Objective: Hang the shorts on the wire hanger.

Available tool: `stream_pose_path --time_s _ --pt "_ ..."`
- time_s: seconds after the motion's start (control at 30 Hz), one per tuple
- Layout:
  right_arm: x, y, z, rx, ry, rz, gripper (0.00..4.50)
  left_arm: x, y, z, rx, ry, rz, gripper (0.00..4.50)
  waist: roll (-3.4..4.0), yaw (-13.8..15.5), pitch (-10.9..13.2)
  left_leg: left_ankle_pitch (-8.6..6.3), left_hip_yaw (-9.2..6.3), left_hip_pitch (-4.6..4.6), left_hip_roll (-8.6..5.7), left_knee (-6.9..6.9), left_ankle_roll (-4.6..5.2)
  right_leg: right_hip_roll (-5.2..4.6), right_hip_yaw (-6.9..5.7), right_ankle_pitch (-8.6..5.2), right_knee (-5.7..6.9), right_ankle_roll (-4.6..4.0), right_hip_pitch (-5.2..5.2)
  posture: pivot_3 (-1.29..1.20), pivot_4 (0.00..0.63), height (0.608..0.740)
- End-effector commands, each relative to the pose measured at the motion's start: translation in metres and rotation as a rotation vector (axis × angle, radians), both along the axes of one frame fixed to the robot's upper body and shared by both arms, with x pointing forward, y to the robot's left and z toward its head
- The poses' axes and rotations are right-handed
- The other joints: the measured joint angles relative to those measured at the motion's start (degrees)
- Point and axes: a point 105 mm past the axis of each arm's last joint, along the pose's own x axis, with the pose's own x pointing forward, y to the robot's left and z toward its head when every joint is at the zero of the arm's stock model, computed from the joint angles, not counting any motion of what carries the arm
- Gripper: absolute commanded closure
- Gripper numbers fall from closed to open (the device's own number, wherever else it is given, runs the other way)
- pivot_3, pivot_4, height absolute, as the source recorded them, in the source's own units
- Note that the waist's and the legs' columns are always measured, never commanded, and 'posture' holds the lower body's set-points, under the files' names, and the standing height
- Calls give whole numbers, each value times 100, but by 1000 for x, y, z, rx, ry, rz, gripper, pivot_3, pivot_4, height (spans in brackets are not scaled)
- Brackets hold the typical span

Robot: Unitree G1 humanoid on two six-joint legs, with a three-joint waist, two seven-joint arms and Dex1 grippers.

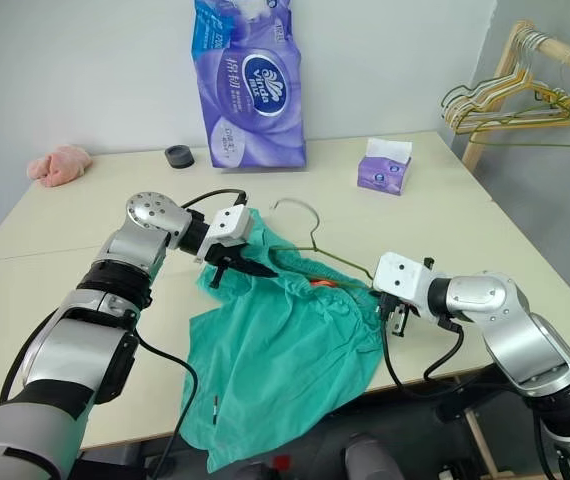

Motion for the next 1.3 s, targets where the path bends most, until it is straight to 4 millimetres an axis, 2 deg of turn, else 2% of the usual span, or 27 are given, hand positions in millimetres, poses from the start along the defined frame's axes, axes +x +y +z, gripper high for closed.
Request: stream_pose_path --time_s 0.03,0.13,0.17,0.27,0.43,0.53,0.57,0.63,0.77,0.97,1.03,1.1,1.2,1.3 --pt "-6 13 21 -5 -101 86 4500 2 -11 11 -48 -43 -12 4460 0 4 0 0 0 0 -1 0 0 -1 0 0 0 0 0 -231 40 740" --pt "-5 8 23 -18 -115 86 4500 2 -10 10 -43 -45 -6 4460 0 3 0 0 -3 0 -1 0 0 -1 -3 0 0 0 0 -231 41 740" --pt "-5 6 23 -28 -116 84 3985 2 -10 10 -43 -46 -5 4500 0 3 0 0 -3 -1 -1 1 0 -1 -4 0 0 0 0 -232 42 740" --pt "-9 1 21 -52 -100 84 3128 2 -10 9 -40 -46 2 4500 0 2 0 0 -4 -1 -1 1 0 -1 -4 0 1 0 0 -234 44 740" --pt "-15 -13 20 -93 -70 75 1370 3 -9 8 -41 -45 10 4500 0 15 0 0 -4 -2 -2 2 0 -2 -5 0 0 0 1 -234 46 740" --pt "-24 -41 18 -92 27 -9 354 4 -7 8 -46 -48 29 4500 0 42 0 0 -3 -2 -4 3 0 -4 -5 0 0 0 2 -232 48 740" --pt "-29 -46 18 -44 69 -51 354 5 -5 9 -47 -50 39 4500 0 47 0 0 -5 -5 -5 3 0 -6 -7 0 -1 0 2 -232 49 740" --pt "-36 -45 20 91 138 -101 354 6 -3 10 -50 -53 51 4500 -1 39 0 0 -7 -6 -4 5 0 -5 -9 0 0 0 3 -231 49 740" --pt "-54 -25 -4 326 257 -210 354 7 -1 11 -52 -57 63 4500 0 27 -3 0 -17 -2 2 4 1 5 -13 0 6 -1 7 -231 49 740" --pt "-50 -2 -34 507 293 -428 354 9 -1 15 -51 -64 71 4500 6 25 -7 0 -12 -1 0 5 0 3 -7 0 12 -1 4 -229 47 740" --pt "-50 -7 -42 522 298 -509 354 10 -1 16 -49 -69 73 4500 8 30 -7 0 -10 -2 -2 5 0 3 -5 0 13 0 2 -226 45 740" --pt "-57 -14 -41 525 302 -526 354 10 0 17 -47 -72 74 4500 8 56 -7 0 -12 -5 -5 7 0 -2 -8 0 11 0 3 -222 46 740" --pt "-58 -31 -29 505 227 -537 354 11 2 17 -43 -75 78 4500 7 69 -7 0 -12 -5 -6 8 0 -3 -9 0 11 0 4 -224 45 740" --pt "-60 -44 -13 406 121 -451 354 11 4 16 -40 -75 80 4500 12 54 -10 0 -2 -2 -10 7 0 -4 -3 0 8 2 5 -228 44 740"
